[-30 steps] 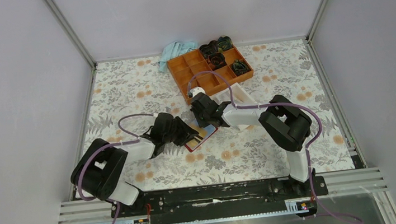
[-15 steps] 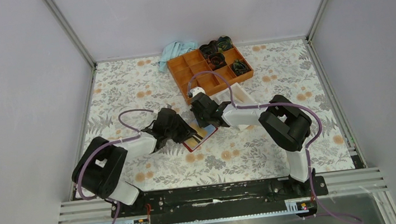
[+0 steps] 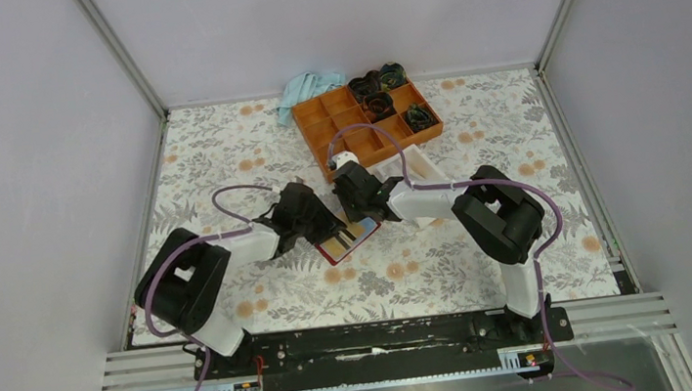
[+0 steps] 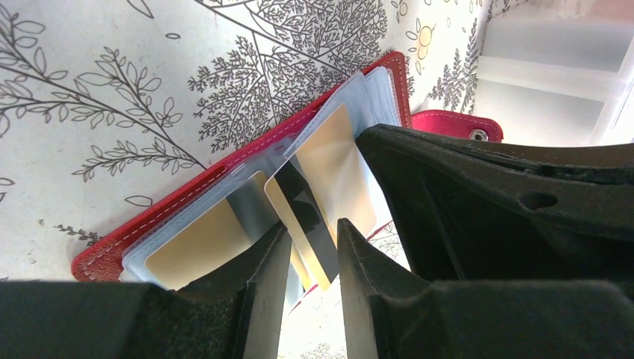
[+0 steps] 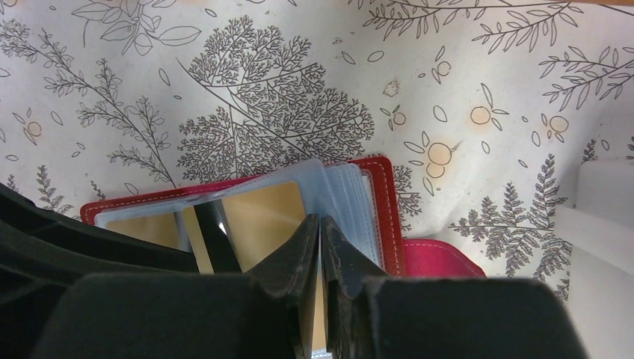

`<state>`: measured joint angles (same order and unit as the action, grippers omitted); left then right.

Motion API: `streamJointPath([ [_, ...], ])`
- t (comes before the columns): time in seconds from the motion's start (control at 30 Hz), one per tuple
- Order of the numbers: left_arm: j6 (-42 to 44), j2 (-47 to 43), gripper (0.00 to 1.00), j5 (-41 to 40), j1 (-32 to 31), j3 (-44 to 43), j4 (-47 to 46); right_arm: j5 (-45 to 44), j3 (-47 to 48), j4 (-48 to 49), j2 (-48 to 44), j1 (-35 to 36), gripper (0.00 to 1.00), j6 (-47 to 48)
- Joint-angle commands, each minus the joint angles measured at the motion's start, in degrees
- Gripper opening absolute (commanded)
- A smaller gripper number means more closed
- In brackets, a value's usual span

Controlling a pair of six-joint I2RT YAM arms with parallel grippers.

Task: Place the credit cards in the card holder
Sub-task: Insert the credit card into the card holder.

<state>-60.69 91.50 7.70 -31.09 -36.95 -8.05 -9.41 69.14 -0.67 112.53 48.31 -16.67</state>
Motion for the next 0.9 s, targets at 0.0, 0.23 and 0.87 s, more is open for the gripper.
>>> streamJointPath([
  [0.0, 1.7, 4.2, 0.37, -2.0, -0.8, -0.9, 1.5, 3.5, -0.5, -4.4, 3.7, 0.7, 0.13, 0.1],
  [0.23, 1.4, 6.6, 0.36, -2.0, -1.3, -1.0, -0.4, 3.6, -0.6, -4.3, 3.5, 0.7, 0.13, 0.1],
  [0.87, 0.0, 8.4, 0.36, -1.1, -2.7, -1.4, -3.1, 5.2, -1.4, -3.6, 4.5, 0.7, 0.13, -0.4],
])
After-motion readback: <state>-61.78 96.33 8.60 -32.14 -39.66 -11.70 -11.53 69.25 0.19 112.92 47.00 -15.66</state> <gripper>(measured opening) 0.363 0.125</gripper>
